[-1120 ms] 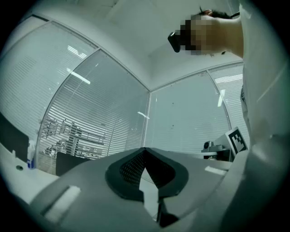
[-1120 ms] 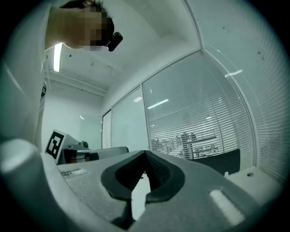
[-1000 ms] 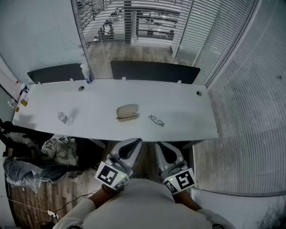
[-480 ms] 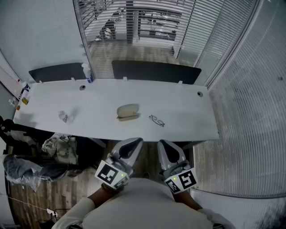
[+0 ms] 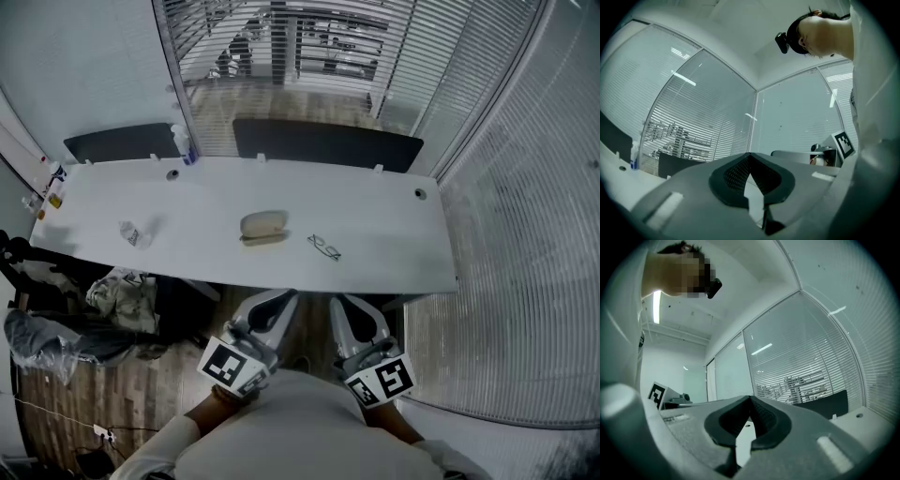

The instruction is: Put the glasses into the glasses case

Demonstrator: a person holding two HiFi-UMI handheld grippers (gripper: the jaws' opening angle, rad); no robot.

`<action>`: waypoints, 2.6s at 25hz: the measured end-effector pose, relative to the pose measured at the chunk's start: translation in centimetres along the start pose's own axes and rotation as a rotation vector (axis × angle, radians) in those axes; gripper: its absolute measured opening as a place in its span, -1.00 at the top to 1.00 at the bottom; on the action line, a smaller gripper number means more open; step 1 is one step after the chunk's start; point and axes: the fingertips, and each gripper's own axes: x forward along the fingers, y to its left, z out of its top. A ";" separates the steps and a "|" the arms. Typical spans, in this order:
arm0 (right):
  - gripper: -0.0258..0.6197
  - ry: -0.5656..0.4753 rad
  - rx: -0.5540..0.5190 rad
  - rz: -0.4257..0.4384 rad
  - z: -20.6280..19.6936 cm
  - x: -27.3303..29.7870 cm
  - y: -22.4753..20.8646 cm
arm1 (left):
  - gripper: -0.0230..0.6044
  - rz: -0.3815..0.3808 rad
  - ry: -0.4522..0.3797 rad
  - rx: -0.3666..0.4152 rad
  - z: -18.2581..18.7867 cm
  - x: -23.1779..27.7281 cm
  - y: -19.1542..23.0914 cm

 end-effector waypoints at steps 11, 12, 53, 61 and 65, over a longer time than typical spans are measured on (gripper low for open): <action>0.92 0.020 0.004 0.006 -0.4 1.0 -2.2 | 0.92 0.019 0.012 -0.014 -0.9 2.3 1.4; 0.92 0.023 0.004 0.006 -0.7 1.6 -2.4 | 0.92 0.018 0.012 -0.015 -1.0 2.5 1.9; 0.92 0.157 -0.018 -0.044 -4.3 22.6 -9.9 | 0.92 -0.015 0.058 -0.113 -1.1 12.6 21.3; 0.92 0.265 0.061 -0.067 -9.2 20.3 -10.2 | 0.92 0.036 0.164 -0.194 -6.0 10.9 21.3; 0.92 0.307 0.088 -0.068 -11.4 19.5 -10.0 | 0.92 0.050 0.205 -0.228 -8.1 10.1 21.2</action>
